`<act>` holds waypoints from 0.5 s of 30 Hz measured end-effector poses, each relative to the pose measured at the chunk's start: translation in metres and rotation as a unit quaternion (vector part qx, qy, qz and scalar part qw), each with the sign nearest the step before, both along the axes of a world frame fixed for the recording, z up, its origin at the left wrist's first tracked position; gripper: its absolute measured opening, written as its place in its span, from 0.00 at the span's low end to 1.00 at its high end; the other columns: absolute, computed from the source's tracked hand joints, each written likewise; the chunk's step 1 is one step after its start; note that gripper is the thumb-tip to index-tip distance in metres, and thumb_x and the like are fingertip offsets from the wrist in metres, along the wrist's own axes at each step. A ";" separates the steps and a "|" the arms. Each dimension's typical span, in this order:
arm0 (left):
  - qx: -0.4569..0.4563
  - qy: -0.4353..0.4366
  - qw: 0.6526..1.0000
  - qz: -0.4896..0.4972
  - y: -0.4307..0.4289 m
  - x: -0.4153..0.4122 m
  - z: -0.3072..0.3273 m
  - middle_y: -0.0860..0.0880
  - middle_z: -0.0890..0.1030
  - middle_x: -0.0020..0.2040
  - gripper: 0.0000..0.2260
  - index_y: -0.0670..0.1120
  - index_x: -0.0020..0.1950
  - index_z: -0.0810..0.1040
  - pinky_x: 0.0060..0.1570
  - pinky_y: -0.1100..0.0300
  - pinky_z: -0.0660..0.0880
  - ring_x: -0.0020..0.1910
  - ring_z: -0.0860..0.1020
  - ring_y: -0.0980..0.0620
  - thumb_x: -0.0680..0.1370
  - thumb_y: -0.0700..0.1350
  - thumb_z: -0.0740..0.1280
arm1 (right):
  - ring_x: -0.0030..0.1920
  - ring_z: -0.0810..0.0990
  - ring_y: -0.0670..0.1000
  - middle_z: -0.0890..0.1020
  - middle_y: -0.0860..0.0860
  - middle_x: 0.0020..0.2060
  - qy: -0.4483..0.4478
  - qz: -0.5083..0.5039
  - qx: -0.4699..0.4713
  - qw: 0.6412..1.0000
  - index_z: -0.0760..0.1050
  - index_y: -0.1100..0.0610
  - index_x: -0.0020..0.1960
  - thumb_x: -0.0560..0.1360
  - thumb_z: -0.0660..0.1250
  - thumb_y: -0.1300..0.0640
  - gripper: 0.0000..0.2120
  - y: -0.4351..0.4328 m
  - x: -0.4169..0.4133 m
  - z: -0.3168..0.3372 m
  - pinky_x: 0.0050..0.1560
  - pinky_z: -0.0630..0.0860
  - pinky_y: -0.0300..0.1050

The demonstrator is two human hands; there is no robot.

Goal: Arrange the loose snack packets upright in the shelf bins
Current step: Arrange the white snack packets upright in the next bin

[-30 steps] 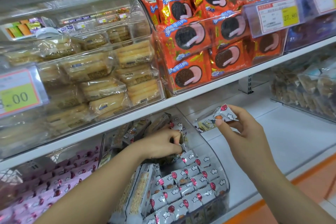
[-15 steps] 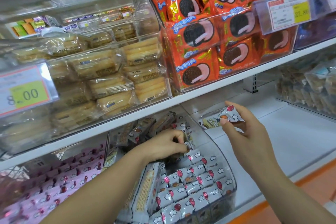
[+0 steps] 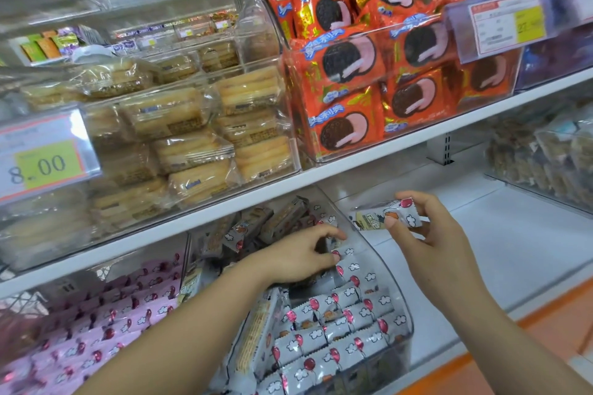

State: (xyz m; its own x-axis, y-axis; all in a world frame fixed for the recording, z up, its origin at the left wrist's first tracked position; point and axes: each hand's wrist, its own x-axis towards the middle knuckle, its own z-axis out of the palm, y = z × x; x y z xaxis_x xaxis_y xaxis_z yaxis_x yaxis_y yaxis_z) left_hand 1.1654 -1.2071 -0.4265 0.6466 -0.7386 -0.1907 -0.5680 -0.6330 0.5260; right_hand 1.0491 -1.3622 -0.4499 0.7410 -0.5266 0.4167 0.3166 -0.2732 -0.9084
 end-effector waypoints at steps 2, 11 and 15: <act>0.008 0.015 1.000 0.006 -0.003 0.000 -0.004 0.49 0.73 0.58 0.16 0.58 0.68 0.68 0.49 0.62 0.73 0.47 0.78 0.53 0.80 0.51 0.63 | 0.48 0.78 0.42 0.78 0.44 0.49 0.003 -0.001 0.000 1.000 0.71 0.40 0.49 0.75 0.67 0.59 0.13 -0.001 0.000 0.000 0.40 0.71 0.25; 0.023 0.027 0.997 0.068 0.004 0.005 0.003 0.46 0.75 0.62 0.33 0.53 0.77 0.52 0.50 0.66 0.71 0.54 0.77 0.53 0.77 0.56 0.66 | 0.48 0.78 0.43 0.77 0.45 0.51 0.010 0.000 0.004 1.000 0.71 0.41 0.49 0.75 0.67 0.58 0.12 -0.004 -0.002 0.001 0.39 0.71 0.25; 0.050 0.082 0.992 0.087 -0.004 0.000 -0.004 0.46 0.71 0.68 0.39 0.49 0.77 0.54 0.57 0.52 0.78 0.58 0.78 0.48 0.73 0.54 0.72 | 0.50 0.77 0.44 0.76 0.44 0.51 0.017 0.000 0.002 1.000 0.71 0.41 0.50 0.75 0.67 0.57 0.12 -0.002 -0.002 0.001 0.39 0.72 0.27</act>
